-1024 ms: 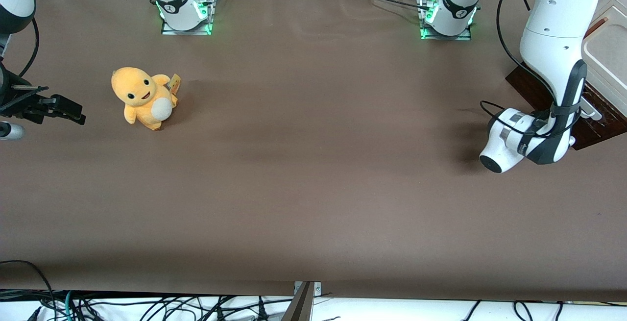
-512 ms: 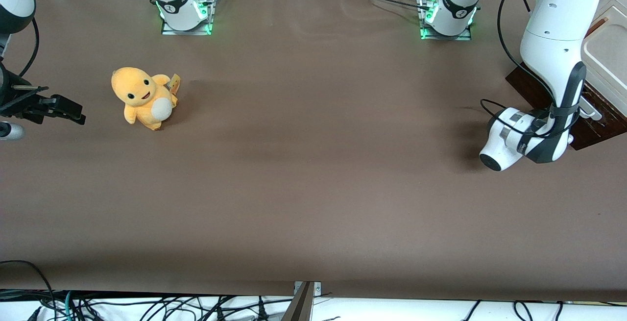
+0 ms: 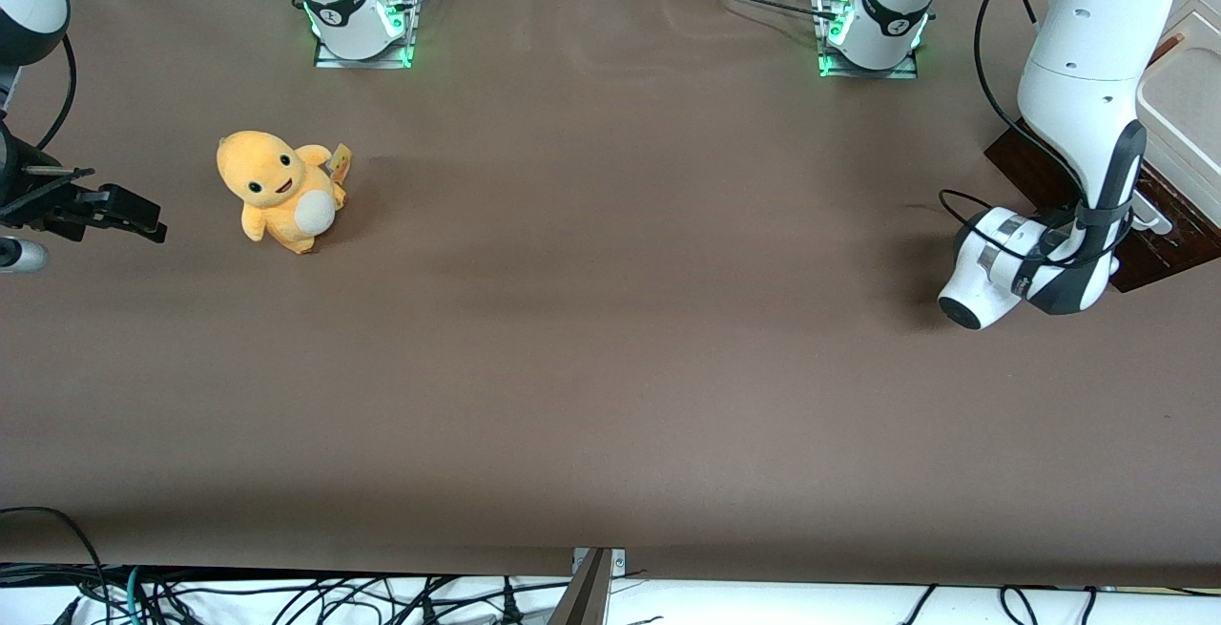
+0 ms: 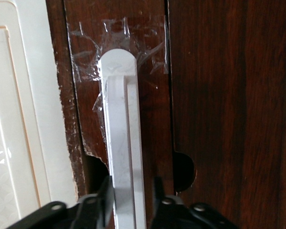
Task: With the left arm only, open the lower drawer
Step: 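Align the left gripper on the white handle and close it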
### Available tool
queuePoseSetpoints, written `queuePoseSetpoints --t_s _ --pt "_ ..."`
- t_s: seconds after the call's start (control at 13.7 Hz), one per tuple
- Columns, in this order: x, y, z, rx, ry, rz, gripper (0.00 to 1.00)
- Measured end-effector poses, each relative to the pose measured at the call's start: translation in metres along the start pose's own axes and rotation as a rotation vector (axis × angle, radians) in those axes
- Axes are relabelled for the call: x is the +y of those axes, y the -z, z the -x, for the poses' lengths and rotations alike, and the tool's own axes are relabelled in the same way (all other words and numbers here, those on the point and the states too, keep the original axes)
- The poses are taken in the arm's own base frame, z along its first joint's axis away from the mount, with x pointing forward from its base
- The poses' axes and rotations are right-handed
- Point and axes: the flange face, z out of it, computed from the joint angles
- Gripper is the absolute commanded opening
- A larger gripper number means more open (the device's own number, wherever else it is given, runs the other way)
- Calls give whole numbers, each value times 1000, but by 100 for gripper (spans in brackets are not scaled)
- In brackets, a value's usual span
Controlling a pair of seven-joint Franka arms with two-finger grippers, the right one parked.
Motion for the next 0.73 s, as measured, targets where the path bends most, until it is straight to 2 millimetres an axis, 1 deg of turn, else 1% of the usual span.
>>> queuePoseSetpoints --t_s 0.07,0.15,0.44,0.73 --pt "-2 0 0 -2 3 -1 16" --pt "-4 1 0 -7 4 4 13" --pt "-10 3 -1 -14 28 28 8" --pt "-10 4 0 -12 28 29 8"
